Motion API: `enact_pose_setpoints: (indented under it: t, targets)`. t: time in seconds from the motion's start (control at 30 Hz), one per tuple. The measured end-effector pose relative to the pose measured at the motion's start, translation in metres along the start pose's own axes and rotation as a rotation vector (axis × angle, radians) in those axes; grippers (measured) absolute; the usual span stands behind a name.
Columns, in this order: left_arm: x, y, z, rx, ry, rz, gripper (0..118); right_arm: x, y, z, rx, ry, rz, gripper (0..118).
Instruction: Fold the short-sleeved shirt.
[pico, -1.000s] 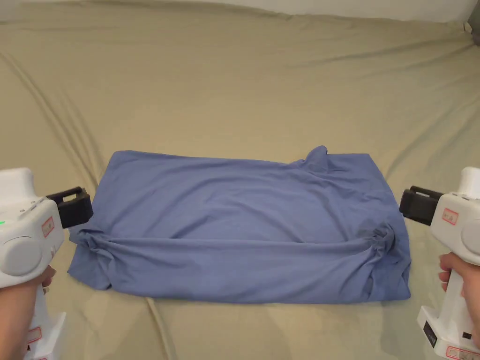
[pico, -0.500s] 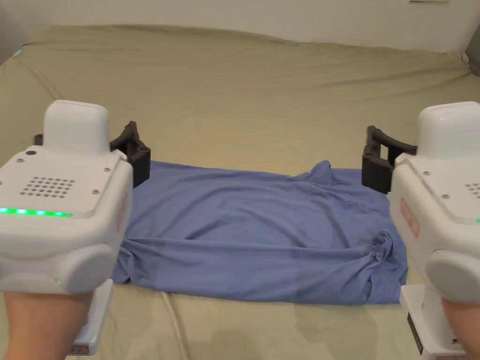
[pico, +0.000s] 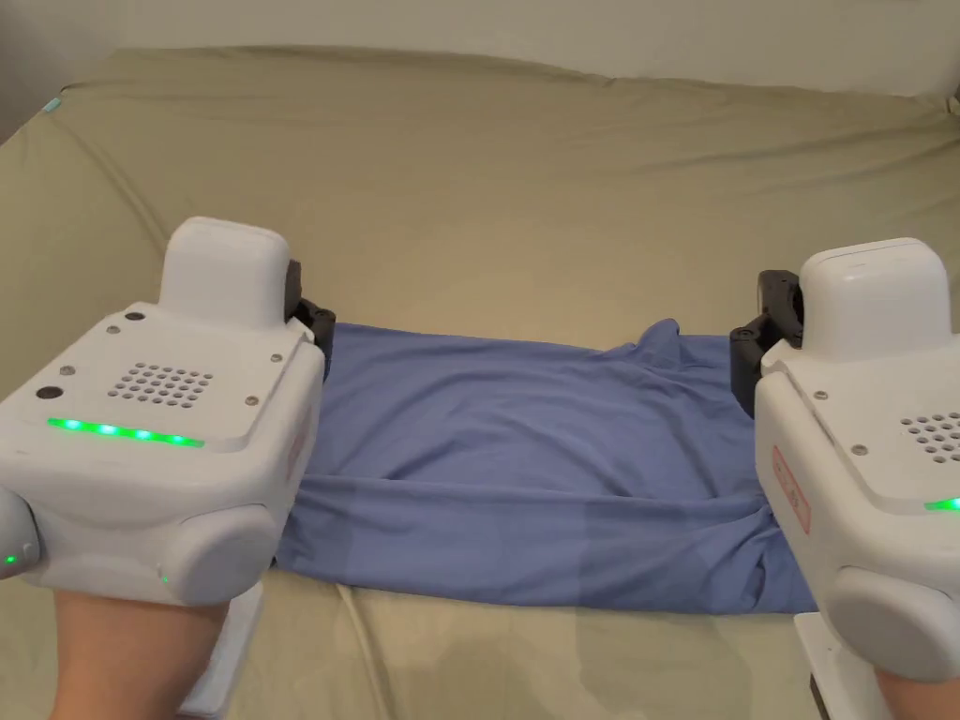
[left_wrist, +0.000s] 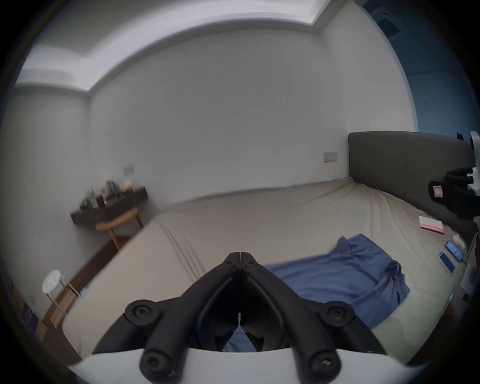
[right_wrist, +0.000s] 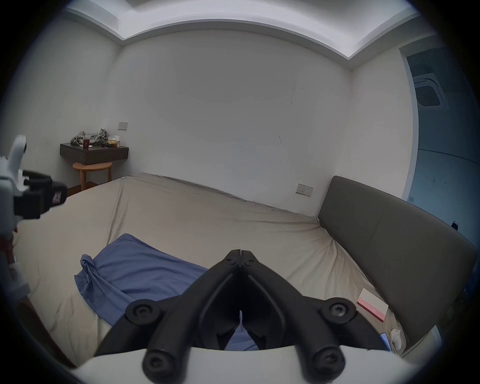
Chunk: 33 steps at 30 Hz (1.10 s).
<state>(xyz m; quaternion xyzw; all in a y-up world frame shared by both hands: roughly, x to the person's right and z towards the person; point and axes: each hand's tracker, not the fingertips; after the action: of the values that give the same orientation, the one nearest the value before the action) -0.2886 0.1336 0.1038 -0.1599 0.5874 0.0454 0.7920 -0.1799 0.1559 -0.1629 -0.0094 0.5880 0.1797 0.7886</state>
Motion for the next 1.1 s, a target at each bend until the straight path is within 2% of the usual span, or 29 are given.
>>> enact_pose_setpoints:
  t: [0.2, 0.23, 0.27, 0.3, 0.33, 0.37, 0.5, 0.67, 0.8, 0.83, 0.9, 0.93, 0.97, 1.0, 1.03, 1.1]
  targets:
    - [-0.029, -0.084, -0.043, -0.326, 0.021, 0.076, 0, 0.017, -0.026, -0.013, -0.065, -0.007, -0.003, 0]
    - [-0.037, -0.102, -0.051, -0.381, 0.03, 0.104, 7, 0.019, -0.03, -0.015, -0.078, -0.009, -0.001, 0]
    - [-0.045, -0.118, -0.057, -0.431, 0.04, 0.166, 29, 0.021, -0.034, -0.016, -0.089, -0.013, 0.0, 0]
    - [-0.055, -0.137, -0.066, -0.471, 0.055, 0.199, 65, 0.024, -0.038, -0.017, -0.097, -0.016, 0.003, 0]
    - [-0.064, -0.155, -0.077, -0.525, 0.057, 0.216, 110, 0.025, -0.041, -0.017, -0.106, -0.02, 0.004, 0]
    - [-0.069, -0.168, -0.087, -0.586, 0.058, 0.209, 117, 0.028, -0.044, -0.019, -0.117, -0.025, 0.005, 0]
    - [-0.078, -0.185, -0.112, -0.608, 0.155, 0.191, 115, 0.037, -0.055, -0.024, -0.155, -0.047, 0.006, 0]
    - [-0.1, -0.207, -0.153, -0.682, 0.208, 0.273, 115, 0.045, -0.062, -0.026, -0.186, -0.063, 0.013, 0]
    - [-0.088, -0.211, -0.157, -0.684, 0.166, 0.215, 100, 0.049, -0.065, -0.027, -0.205, -0.071, 0.016, 0]
    - [-0.084, -0.209, -0.156, -0.673, 0.162, 0.165, 90, 0.049, -0.067, -0.029, -0.213, -0.075, 0.014, 0]
    - [-0.078, -0.204, -0.152, -0.666, 0.095, 0.17, 59, 0.049, -0.068, -0.03, -0.221, -0.077, 0.011, 0]
    - [-0.072, -0.201, -0.149, -0.66, 0.08, 0.17, 35, 0.05, -0.069, -0.031, -0.227, -0.076, 0.006, 0]
    - [-0.063, -0.2, -0.149, -0.652, 0.069, 0.114, 13, 0.05, -0.07, -0.032, -0.234, -0.075, 0.002, 0]
    - [-0.053, -0.2, -0.149, -0.649, 0.04, 0.042, 3, 0.05, -0.071, -0.033, -0.242, -0.072, -0.003, 0]
    - [-0.04, -0.201, -0.15, -0.647, 0.079, -0.06, 3, 0.051, -0.072, -0.033, -0.25, -0.072, -0.009, 0]
    - [-0.034, -0.199, -0.146, -0.637, 0.074, -0.114, 3, 0.054, -0.074, -0.034, -0.266, -0.075, -0.017, 0]
